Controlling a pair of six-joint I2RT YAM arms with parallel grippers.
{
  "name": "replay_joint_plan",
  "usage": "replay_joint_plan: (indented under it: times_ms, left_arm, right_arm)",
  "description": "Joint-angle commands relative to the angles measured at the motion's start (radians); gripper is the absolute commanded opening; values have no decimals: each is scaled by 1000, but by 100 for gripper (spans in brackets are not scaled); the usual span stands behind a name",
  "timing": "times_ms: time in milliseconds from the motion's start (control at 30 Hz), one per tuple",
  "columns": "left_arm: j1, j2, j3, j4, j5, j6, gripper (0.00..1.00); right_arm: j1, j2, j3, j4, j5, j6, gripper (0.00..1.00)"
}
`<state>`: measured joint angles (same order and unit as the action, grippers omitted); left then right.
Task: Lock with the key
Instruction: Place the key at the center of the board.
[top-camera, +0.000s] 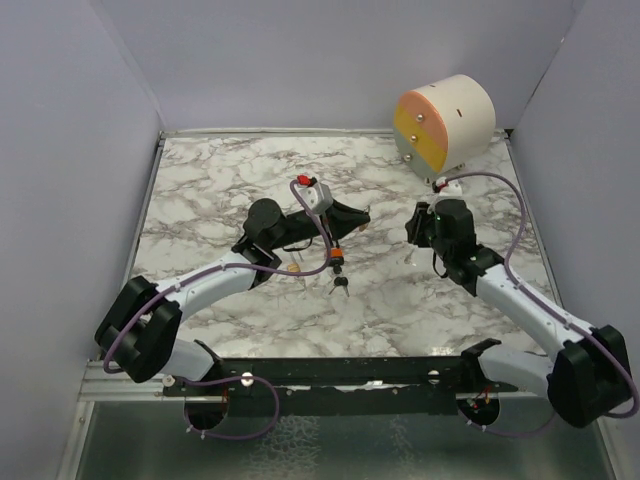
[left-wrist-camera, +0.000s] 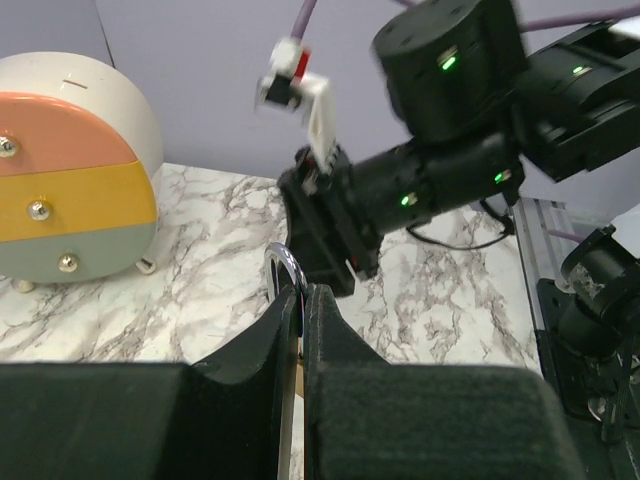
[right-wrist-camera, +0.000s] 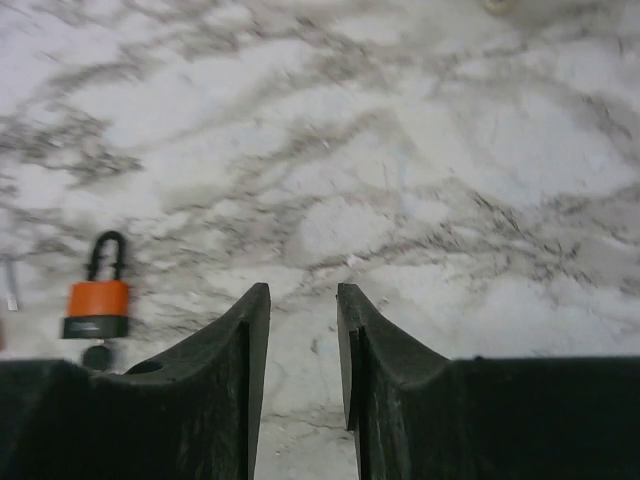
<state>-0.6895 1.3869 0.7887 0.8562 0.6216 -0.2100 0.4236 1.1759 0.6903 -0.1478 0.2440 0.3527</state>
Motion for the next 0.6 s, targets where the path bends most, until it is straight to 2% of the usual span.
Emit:
replay_joint_plan:
  times_ms: [0,167,300,367,567]
  left_arm:
    - [-4,14,-10,81,-14,-6,0]
    - [-1,19,-9,109,-12,-23,0]
    - [-1,26,2,119,-5,-35,0]
    - [0,29,6,124,8,-38,0]
    - [4,14,-11,139,11,-41,0]
  right_arm:
    - [3,-155,-37,228,-209,-81,33]
    - [3,-282,-125,403,-468,-141,34]
    - [3,-322,-187,505,-627,-160,44]
    - [3,-337,-208,545,-669,-160,49]
    - [3,-370,-220,598,-766,-167,50]
